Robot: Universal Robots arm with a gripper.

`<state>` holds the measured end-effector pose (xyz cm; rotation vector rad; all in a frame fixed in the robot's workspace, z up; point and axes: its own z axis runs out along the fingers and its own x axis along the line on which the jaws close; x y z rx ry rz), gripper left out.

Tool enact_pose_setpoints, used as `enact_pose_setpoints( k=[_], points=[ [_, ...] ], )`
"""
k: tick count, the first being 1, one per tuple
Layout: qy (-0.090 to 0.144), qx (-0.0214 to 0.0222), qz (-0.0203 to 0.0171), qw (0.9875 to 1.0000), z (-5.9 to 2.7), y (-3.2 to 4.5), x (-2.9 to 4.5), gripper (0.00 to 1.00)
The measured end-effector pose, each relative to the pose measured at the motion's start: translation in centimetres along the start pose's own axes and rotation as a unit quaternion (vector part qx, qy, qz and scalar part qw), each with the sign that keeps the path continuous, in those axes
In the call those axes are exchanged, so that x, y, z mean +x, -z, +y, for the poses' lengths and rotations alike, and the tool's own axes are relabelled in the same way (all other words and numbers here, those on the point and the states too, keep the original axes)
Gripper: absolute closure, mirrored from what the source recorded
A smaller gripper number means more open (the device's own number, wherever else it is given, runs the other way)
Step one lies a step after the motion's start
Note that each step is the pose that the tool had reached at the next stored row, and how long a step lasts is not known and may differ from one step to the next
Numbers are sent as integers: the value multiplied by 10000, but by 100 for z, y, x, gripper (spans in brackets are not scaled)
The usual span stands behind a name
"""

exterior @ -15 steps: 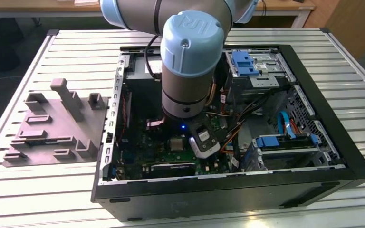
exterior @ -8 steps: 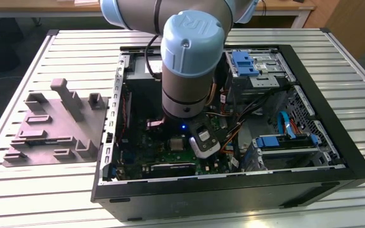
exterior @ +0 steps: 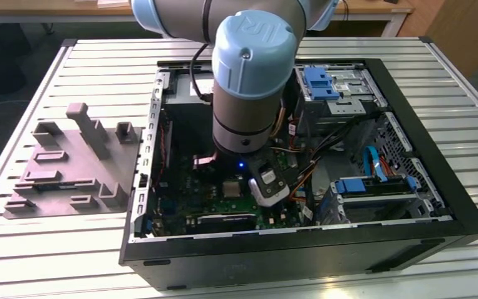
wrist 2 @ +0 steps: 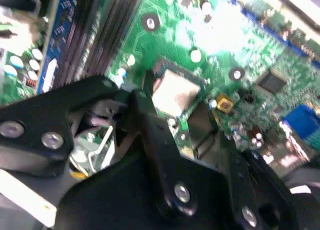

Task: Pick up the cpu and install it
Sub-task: 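Place the cpu into insertion slot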

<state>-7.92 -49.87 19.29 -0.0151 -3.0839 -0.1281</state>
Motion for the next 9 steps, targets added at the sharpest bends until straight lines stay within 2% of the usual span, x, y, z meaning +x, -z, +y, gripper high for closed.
enact_pose_setpoints(
  k=[4, 9],
  points=[
    [-6, -6, 9, 10000, 2, 23, 2, 46],
    [-48, -9, 6, 10000, -2, -18, -8, 46]
  ],
)
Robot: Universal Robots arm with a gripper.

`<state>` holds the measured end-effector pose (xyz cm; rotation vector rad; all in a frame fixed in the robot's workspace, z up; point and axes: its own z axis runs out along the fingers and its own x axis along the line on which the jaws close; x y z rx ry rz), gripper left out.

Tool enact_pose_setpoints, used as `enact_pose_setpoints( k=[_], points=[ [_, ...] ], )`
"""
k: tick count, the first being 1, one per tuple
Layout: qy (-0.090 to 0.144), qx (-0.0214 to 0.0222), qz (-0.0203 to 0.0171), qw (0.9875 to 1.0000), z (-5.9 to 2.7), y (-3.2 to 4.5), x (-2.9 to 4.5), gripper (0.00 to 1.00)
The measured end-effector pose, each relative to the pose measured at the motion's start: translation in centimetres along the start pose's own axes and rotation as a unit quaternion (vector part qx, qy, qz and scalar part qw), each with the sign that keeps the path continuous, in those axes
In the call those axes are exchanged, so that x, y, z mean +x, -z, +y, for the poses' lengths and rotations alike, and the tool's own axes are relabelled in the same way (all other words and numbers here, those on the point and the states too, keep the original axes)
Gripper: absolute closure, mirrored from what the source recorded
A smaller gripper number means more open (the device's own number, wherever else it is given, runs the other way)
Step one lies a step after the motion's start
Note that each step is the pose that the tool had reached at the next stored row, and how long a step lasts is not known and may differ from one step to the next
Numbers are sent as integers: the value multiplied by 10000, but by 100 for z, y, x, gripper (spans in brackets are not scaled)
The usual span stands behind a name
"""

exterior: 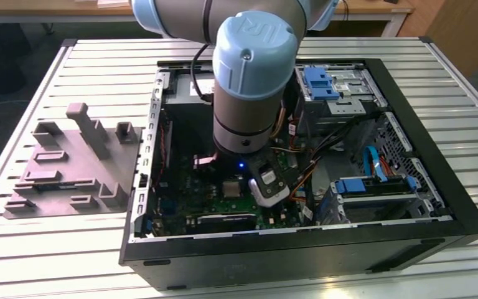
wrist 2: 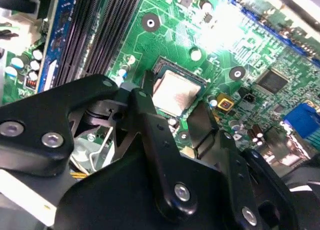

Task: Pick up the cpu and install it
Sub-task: 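Place the cpu into insertion slot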

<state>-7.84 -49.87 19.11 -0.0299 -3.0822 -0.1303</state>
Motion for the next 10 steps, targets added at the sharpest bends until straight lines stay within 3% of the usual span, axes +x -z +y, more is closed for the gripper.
enact_pose_setpoints(
  k=[3, 4, 6, 10],
  points=[
    [-22, 2, -1, 10000, -3, -17, -11, 48],
    [-27, 3, -1, 10000, -3, -17, -17, 54],
    [-34, 1, -1, 10000, -2, -19, -26, 57],
    [-34, -2, -3, 10000, -2, -21, -27, 57]
  ],
)
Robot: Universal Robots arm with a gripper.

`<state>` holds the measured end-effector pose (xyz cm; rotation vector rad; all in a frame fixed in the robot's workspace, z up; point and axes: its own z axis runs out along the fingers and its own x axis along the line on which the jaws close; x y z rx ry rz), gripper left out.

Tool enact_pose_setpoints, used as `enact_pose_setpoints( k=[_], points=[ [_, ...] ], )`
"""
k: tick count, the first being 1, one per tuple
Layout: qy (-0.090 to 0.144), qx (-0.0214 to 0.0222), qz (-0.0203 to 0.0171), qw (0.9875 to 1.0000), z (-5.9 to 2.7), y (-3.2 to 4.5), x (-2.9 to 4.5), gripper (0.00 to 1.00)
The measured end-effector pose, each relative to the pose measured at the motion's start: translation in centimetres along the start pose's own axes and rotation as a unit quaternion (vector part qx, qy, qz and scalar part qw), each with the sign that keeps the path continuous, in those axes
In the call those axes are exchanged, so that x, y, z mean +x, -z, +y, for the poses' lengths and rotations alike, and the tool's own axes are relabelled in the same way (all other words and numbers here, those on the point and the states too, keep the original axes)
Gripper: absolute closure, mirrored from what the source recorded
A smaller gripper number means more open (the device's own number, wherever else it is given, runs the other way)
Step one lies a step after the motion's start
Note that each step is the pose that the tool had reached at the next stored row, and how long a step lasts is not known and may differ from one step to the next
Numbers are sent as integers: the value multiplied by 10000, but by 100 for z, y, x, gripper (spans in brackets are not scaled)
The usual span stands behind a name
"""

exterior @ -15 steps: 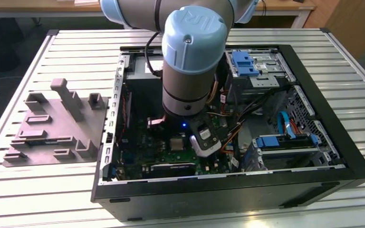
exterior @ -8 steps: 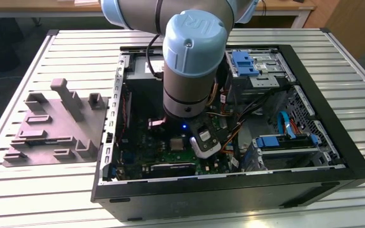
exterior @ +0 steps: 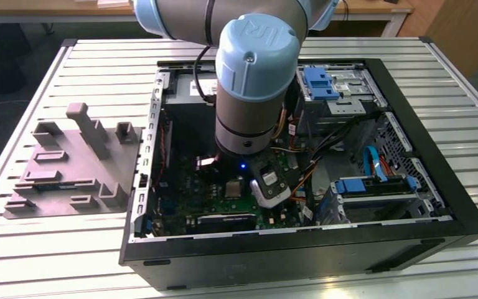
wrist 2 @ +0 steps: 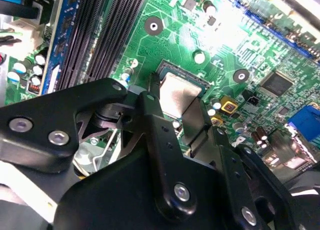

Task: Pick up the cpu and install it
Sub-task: 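Place the cpu into insertion slot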

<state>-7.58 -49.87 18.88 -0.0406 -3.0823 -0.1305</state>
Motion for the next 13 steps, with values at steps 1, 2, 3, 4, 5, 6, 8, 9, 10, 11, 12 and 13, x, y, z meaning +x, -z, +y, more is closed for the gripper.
enact_pose_setpoints(
  k=[1, 2, 3, 4, 5, 6, 8, 9, 10, 11, 12, 13],
  points=[
    [0, 0, 0, 10000, 0, 0, 0, 57],
    [3, 0, 0, 10000, -2, 1, 0, 57],
    [11, -1, 0, 10000, -4, 2, 0, 57],
    [24, -2, 0, 10000, -5, 0, -1, 56],
    [35, -2, 1, 10000, -5, 0, -1, 56],
    [43, -1, 2, 10000, -6, 0, -1, 56],
    [55, 2, 4, 10000, -7, 3, 0, 50],
    [60, 2, 5, 10000, -7, 8, 0, 50],
    [62, 3, 6, 10000, -6, 21, 1, 50],
    [63, 1, 7, 10000, -4, 44, 2, 50],
    [63, 0, 7, 10000, -1, 71, 4, 50],
    [63, 1, 10, 10000, 1, 101, 6, 50]
  ],
)
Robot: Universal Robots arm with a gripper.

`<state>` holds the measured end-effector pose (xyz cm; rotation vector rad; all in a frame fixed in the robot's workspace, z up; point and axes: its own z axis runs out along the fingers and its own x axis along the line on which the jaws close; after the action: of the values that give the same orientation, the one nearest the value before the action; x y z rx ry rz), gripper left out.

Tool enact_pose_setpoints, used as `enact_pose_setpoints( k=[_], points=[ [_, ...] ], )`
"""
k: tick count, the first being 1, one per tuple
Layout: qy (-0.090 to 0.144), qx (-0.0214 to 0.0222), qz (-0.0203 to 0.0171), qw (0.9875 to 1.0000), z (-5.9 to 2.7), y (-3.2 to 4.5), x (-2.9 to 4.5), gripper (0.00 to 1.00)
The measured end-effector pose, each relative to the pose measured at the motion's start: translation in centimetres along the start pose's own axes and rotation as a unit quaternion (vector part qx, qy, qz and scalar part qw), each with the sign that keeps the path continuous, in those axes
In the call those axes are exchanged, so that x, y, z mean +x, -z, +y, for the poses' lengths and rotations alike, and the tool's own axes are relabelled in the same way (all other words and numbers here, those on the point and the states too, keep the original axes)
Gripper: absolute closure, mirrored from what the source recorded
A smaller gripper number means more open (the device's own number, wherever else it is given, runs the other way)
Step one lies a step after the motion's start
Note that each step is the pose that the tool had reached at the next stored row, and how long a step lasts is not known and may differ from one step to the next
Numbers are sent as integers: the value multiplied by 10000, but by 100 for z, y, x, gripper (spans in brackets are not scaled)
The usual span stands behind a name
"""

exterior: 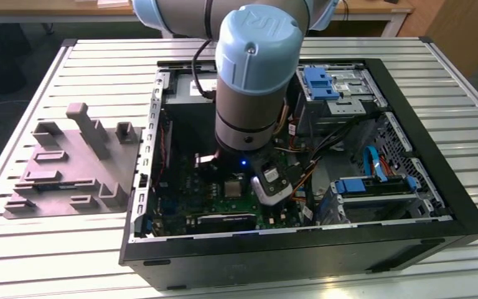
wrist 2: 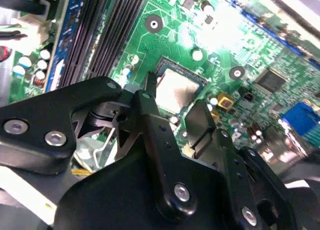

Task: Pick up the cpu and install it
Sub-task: 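Place the cpu into insertion slot, then close the cpu cover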

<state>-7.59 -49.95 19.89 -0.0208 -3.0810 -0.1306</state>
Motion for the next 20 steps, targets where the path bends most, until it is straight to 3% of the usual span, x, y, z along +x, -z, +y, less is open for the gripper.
enact_pose_setpoints(
  k=[4, 7, 11, 14, 20],
  points=[
    [1, 0, 13, 10000, 11, 131, 7, 51],
    [1, 0, 28, 10000, 18, 212, 12, 64],
    [1, -1, 32, 10000, 19, 216, 12, 82],
    [1, 0, 33, 10000, 19, 217, 12, 89],
    [1, 0, 36, 10000, 18, 217, 13, 89]
  ],
)
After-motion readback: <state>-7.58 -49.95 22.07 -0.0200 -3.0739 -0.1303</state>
